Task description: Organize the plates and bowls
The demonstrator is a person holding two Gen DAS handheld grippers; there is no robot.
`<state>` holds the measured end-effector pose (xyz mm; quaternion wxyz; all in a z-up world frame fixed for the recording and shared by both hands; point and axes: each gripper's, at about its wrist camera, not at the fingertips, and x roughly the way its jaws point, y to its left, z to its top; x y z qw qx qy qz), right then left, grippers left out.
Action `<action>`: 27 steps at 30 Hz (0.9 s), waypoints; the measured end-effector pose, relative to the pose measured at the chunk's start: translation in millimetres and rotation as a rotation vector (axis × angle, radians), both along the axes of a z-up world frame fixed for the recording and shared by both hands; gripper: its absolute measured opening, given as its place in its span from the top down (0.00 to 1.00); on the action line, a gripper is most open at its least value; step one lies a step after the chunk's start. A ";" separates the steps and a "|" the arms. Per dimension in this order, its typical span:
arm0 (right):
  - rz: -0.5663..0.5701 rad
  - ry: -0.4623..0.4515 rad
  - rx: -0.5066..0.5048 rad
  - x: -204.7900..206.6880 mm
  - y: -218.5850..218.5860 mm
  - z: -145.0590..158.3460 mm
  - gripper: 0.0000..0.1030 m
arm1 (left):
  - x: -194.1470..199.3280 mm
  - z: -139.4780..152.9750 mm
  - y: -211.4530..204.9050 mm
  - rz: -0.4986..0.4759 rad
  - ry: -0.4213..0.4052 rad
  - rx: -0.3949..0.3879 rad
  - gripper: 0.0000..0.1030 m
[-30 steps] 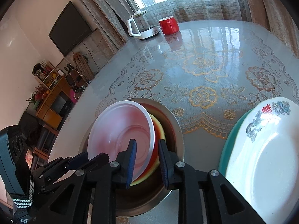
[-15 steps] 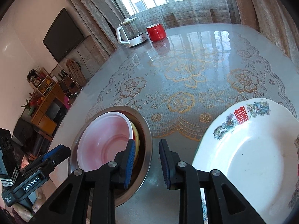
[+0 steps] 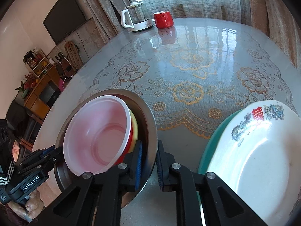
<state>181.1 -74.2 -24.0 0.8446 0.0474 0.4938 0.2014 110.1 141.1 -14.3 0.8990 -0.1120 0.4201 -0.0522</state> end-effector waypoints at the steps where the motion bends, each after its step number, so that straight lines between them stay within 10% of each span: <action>1: -0.003 -0.001 0.009 -1.2 -1.7 -0.1 0.86 | -2.1 1.9 0.6 -0.001 -0.007 -0.007 0.80; 27: -0.313 -0.201 0.097 -80.1 -159.4 78.6 0.86 | 13.9 60.4 -148.4 -0.303 -0.091 -0.019 0.80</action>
